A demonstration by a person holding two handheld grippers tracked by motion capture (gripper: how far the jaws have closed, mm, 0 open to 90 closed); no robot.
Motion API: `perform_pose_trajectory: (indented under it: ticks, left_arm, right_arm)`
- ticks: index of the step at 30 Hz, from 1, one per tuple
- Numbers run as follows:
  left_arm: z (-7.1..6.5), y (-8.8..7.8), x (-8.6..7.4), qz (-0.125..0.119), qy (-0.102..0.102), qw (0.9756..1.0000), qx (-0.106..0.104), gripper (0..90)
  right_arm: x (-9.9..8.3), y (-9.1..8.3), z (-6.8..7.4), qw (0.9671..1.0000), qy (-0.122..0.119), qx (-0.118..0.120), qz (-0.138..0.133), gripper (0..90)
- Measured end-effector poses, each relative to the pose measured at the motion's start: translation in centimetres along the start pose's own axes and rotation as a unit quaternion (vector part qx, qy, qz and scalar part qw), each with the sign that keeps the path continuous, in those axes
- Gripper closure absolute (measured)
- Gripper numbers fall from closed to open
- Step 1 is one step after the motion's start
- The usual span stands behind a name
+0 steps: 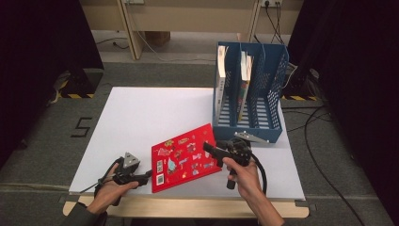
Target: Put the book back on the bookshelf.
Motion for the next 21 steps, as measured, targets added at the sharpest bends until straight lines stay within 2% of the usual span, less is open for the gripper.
perform_pose_trajectory:
  ticks: [2,5,7,8,11,15,17,19,21]
  left_arm:
    - [0.0,0.0,0.0,-0.002,-0.003,1.0,0.002,38.3]
    - [-0.2,0.0,0.0,-0.003,-0.009,0.9999,0.005,38.3]
    - [-0.4,0.2,0.2,-0.003,-0.01,0.9999,0.003,39.9]
    - [-0.4,0.3,0.3,-0.004,-0.021,0.9998,0.0,39.3]
    - [-0.7,0.8,0.6,-0.009,-0.027,0.9996,0.005,33.4]
    - [-0.8,1.2,0.9,-0.013,-0.031,0.9994,0.01,27.1]
    - [-0.9,1.4,1.0,-0.015,-0.036,0.9992,0.01,25.7]
    - [-0.9,1.4,1.0,-0.017,-0.038,0.9991,0.011,24.8]
    - [-1.0,1.5,1.0,-0.018,-0.039,0.999,0.012,24.2]
  right_arm:
    - [1.5,0.2,1.2,0.9994,-0.033,0.001,0.008,31.4]
    - [3.7,0.8,3.3,0.9976,-0.066,0.009,0.016,31.4]
    - [5.0,1.3,4.7,0.9947,-0.1,0.015,0.019,31.5]
    - [5.6,1.6,5.4,0.9932,-0.113,0.016,0.02,32.6]
    - [7.3,2.7,6.8,0.9884,-0.15,0.016,0.016,34.2]
    - [8.6,3.4,7.8,0.9859,-0.163,0.03,0.019,35.7]
    - [8.6,3.4,8.2,0.9815,-0.188,0.027,0.025,37.1]
    - [8.7,3.3,8.4,0.9806,-0.194,0.026,0.017,40.4]
    - [8.5,3.1,8.8,0.9773,-0.209,0.029,0.018,43.9]
Point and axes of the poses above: each handheld gripper's, and its own axes: y roughly forward along the jaws, x roughly out of its top, z roughly to its left, the point moved 9 cm from there along y, roughly forward along the jaws, and after that the axes turned 13 degrees about -y, right-handed, at the moved point
